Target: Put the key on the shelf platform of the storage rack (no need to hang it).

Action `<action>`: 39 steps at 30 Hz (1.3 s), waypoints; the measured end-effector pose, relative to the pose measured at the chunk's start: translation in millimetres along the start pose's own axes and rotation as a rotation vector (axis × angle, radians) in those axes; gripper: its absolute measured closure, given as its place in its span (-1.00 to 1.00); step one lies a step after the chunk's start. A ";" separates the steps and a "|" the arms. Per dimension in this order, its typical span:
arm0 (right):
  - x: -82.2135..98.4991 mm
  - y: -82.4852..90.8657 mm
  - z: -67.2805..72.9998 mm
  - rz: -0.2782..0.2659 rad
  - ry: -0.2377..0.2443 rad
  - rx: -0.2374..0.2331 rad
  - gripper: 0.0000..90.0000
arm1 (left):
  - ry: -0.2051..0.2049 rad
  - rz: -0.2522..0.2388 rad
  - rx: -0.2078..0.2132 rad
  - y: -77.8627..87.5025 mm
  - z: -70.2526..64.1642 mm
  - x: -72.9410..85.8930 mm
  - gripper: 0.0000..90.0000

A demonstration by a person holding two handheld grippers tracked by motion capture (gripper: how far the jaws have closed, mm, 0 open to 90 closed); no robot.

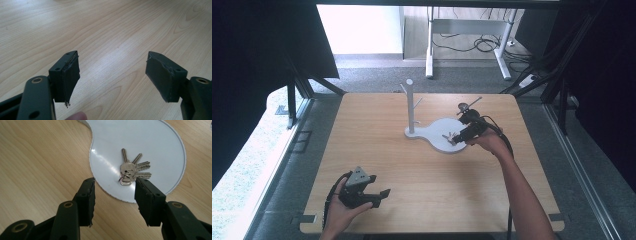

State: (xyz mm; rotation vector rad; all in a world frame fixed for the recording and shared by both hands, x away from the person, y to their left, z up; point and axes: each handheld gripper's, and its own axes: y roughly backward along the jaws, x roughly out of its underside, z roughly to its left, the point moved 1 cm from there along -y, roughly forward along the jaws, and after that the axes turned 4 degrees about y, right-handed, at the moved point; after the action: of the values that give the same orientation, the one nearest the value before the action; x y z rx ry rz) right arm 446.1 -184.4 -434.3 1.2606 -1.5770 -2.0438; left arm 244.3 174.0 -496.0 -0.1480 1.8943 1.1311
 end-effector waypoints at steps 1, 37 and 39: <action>3.2 2.3 1.1 -0.010 -0.001 0.000 0.14 | 0.000 0.000 -0.001 0.1 -0.1 0.0 -0.39; 159.4 5.7 47.1 -0.160 -0.021 -0.047 0.09 | -0.010 0.000 -0.004 1.7 -5.7 -1.0 -0.39; 160.7 5.7 46.2 -0.176 -0.032 -0.046 0.10 | -0.010 0.001 -0.006 1.6 -5.9 -0.9 -0.39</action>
State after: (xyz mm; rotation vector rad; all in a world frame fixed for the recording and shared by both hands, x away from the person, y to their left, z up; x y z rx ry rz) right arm 315.3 -262.9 -503.1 1.4006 -1.4702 -2.2028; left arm 240.3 170.3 -493.2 -0.1444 1.8823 1.1358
